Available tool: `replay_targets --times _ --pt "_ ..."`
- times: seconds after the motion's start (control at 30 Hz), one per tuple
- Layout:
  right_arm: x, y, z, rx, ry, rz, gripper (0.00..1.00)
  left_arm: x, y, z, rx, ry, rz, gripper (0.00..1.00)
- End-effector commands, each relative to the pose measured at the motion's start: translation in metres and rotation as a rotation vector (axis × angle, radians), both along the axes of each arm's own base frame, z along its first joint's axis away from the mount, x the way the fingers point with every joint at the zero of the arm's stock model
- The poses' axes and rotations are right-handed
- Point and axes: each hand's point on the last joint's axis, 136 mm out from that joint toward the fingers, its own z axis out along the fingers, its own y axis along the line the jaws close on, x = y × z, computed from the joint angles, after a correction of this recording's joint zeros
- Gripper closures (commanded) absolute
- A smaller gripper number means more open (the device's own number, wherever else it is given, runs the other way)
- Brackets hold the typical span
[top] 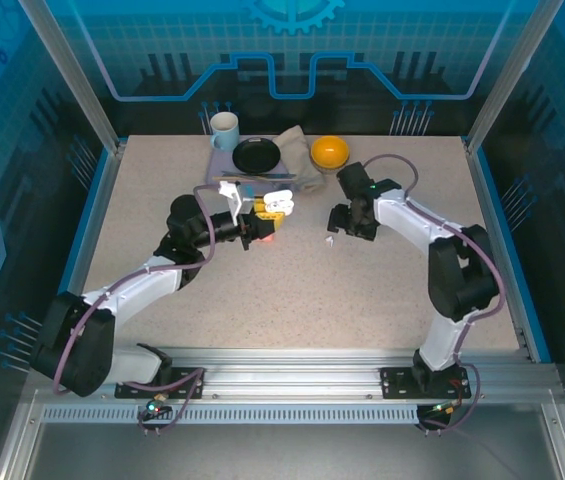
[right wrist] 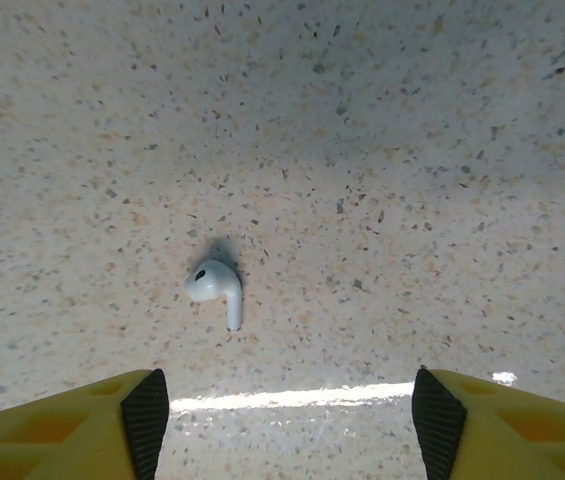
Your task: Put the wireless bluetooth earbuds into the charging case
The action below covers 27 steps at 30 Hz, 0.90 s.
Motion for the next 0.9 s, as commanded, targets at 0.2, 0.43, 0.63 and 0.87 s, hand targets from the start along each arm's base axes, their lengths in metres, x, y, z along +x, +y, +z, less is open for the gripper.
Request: replay_targets --times 0.2,0.43,0.63,0.87 --pt "0.017 0.048 -0.017 -0.094 0.007 0.416 0.34 0.007 0.016 0.008 -0.031 -0.051 0.079 1.00" --pt "0.026 0.049 -0.033 -0.180 0.079 0.587 0.38 0.006 0.020 0.007 -0.031 -0.048 0.085 1.00" --pt "0.026 0.041 -0.045 -0.198 0.126 0.593 0.42 0.007 0.021 0.007 -0.030 -0.048 0.093 1.00" --pt "0.021 0.036 -0.055 -0.205 0.157 0.567 0.42 0.010 0.020 0.007 -0.033 -0.046 0.095 1.00"
